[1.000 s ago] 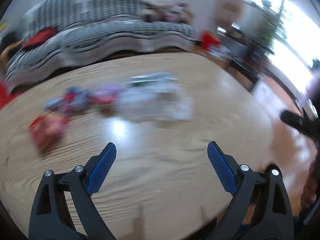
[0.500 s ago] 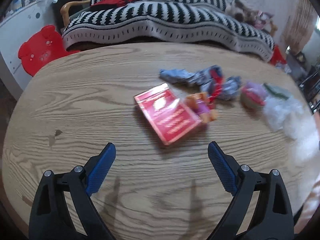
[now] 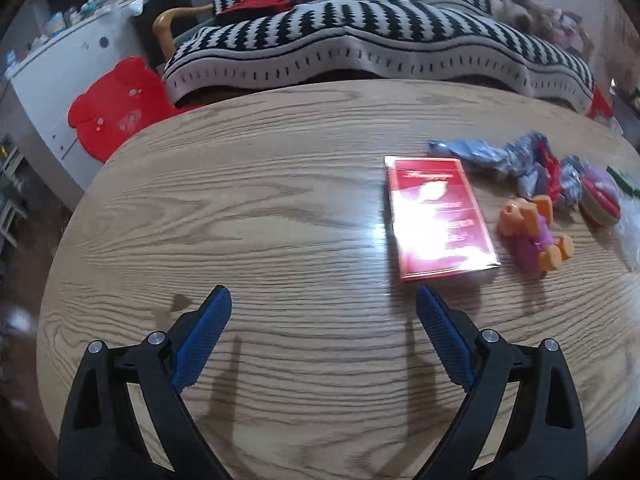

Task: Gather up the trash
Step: 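Grasp the red cigarette box with the left tool while the right tool grasps the toy figure, then carry both items over the black bin and open both tools to drop them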

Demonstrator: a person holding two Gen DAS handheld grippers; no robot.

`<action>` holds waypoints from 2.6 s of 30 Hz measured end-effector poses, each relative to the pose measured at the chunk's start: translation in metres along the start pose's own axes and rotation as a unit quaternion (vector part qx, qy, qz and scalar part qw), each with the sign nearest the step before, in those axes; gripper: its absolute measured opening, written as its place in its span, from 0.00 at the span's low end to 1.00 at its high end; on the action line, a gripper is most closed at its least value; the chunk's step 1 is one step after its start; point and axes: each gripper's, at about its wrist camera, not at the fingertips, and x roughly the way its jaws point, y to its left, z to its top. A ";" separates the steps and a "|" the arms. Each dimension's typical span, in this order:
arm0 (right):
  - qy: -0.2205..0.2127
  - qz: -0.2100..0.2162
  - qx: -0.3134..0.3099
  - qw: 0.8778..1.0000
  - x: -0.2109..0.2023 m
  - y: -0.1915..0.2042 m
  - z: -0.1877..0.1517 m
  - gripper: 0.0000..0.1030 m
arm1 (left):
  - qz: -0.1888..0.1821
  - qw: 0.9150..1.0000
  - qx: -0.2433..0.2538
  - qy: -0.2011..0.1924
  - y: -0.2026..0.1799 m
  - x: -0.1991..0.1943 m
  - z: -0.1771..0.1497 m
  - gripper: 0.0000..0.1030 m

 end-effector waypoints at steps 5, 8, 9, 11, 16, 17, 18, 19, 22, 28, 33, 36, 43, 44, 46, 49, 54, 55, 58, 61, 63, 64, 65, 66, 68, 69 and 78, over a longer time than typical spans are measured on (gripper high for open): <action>0.002 -0.008 -0.051 0.999 0.034 0.038 0.008 0.72 | -0.020 1.000 0.016 0.001 0.010 -0.004 -0.006 0.88; 0.009 -0.008 -0.060 0.998 0.057 0.050 0.014 0.68 | -0.033 0.999 0.026 0.007 0.012 -0.005 -0.012 0.88; 0.008 -0.008 -0.061 0.998 0.061 0.053 0.016 0.66 | -0.034 0.999 0.027 0.010 0.014 -0.003 -0.014 0.88; 0.012 -0.007 -0.065 0.998 0.072 0.060 0.019 0.62 | -0.035 0.999 0.028 0.014 0.016 -0.001 -0.015 0.88; 0.012 -0.016 -0.072 0.997 0.095 0.068 0.026 0.43 | -0.051 0.998 0.017 0.019 0.023 0.003 -0.013 0.88; 0.011 -0.015 -0.073 0.997 0.097 0.069 0.027 0.41 | -0.055 0.998 0.015 0.018 0.023 0.003 -0.012 0.88; 0.006 -0.020 -0.079 0.997 0.099 0.071 0.028 0.40 | -0.059 0.998 0.014 0.018 0.023 0.003 -0.011 0.88; 0.004 -0.021 -0.083 0.996 0.100 0.073 0.029 0.38 | -0.065 0.998 0.014 0.018 0.021 0.002 -0.010 0.88; 0.006 -0.018 -0.092 0.996 0.100 0.076 0.028 0.27 | -0.082 0.997 0.010 0.012 0.014 -0.001 -0.006 0.88; 0.018 -0.011 -0.082 0.996 0.083 0.059 0.022 0.27 | -0.118 0.993 0.023 0.003 -0.018 -0.003 0.001 0.88; 0.029 -0.012 -0.054 0.998 0.064 0.027 0.012 0.27 | -0.124 0.992 0.038 0.003 -0.047 0.009 0.010 0.88; 0.028 -0.019 -0.046 0.998 0.052 0.013 0.006 0.27 | -0.111 0.993 0.037 0.011 -0.054 0.021 0.014 0.88; 0.024 -0.009 -0.029 0.999 0.025 -0.008 -0.003 0.27 | -0.097 0.995 0.024 0.001 -0.051 0.020 0.016 0.56; 0.022 -0.011 -0.030 0.999 0.022 -0.010 -0.005 0.27 | -0.104 0.994 0.016 0.003 -0.048 0.018 0.015 0.55; 0.022 -0.013 -0.029 0.999 0.018 -0.011 -0.007 0.27 | -0.110 0.994 0.004 0.005 -0.043 0.014 0.016 0.55; 0.018 -0.014 -0.029 0.999 0.011 -0.011 -0.009 0.27 | -0.111 0.994 -0.001 -0.006 -0.038 0.002 0.015 0.55; 0.012 -0.013 -0.029 0.999 -0.001 -0.011 -0.013 0.27 | -0.114 0.993 0.006 -0.013 -0.039 -0.015 0.009 0.55; 0.011 -0.014 -0.029 0.999 -0.004 -0.012 -0.014 0.27 | -0.115 0.993 0.007 -0.013 -0.039 -0.017 0.009 0.55; 0.003 -0.015 -0.025 1.000 -0.015 -0.017 -0.015 0.27 | -0.117 0.993 0.014 -0.023 -0.044 -0.031 0.005 0.55; -0.006 -0.023 -0.016 1.000 -0.031 -0.028 -0.019 0.27 | -0.124 0.991 0.028 -0.035 -0.059 -0.047 0.002 0.55; -0.011 -0.028 -0.006 1.000 -0.042 -0.039 -0.022 0.27 | -0.137 0.989 0.040 -0.039 -0.073 -0.058 -0.001 0.55; -0.015 -0.030 0.001 0.999 -0.049 -0.046 -0.024 0.27 | -0.146 0.987 0.049 -0.040 -0.083 -0.064 -0.004 0.55; -0.018 -0.032 0.009 0.999 -0.057 -0.054 -0.026 0.27 | -0.153 0.985 0.059 -0.043 -0.093 -0.070 -0.006 0.55; -0.023 -0.035 0.019 0.999 -0.066 -0.064 -0.029 0.27 | -0.159 0.984 0.068 -0.046 -0.103 -0.076 -0.008 0.55; -0.031 -0.042 0.035 0.998 -0.083 -0.082 -0.035 0.27 | -0.175 0.979 0.091 -0.056 -0.128 -0.091 -0.016 0.55; -0.038 -0.048 0.047 0.997 -0.095 -0.096 -0.040 0.27 | -0.185 0.976 0.101 -0.059 -0.140 -0.098 -0.019 0.55; -0.075 -0.111 0.172 0.976 -0.188 -0.215 -0.109 0.27 | -0.292 0.926 0.227 -0.072 -0.272 -0.162 -0.071 0.55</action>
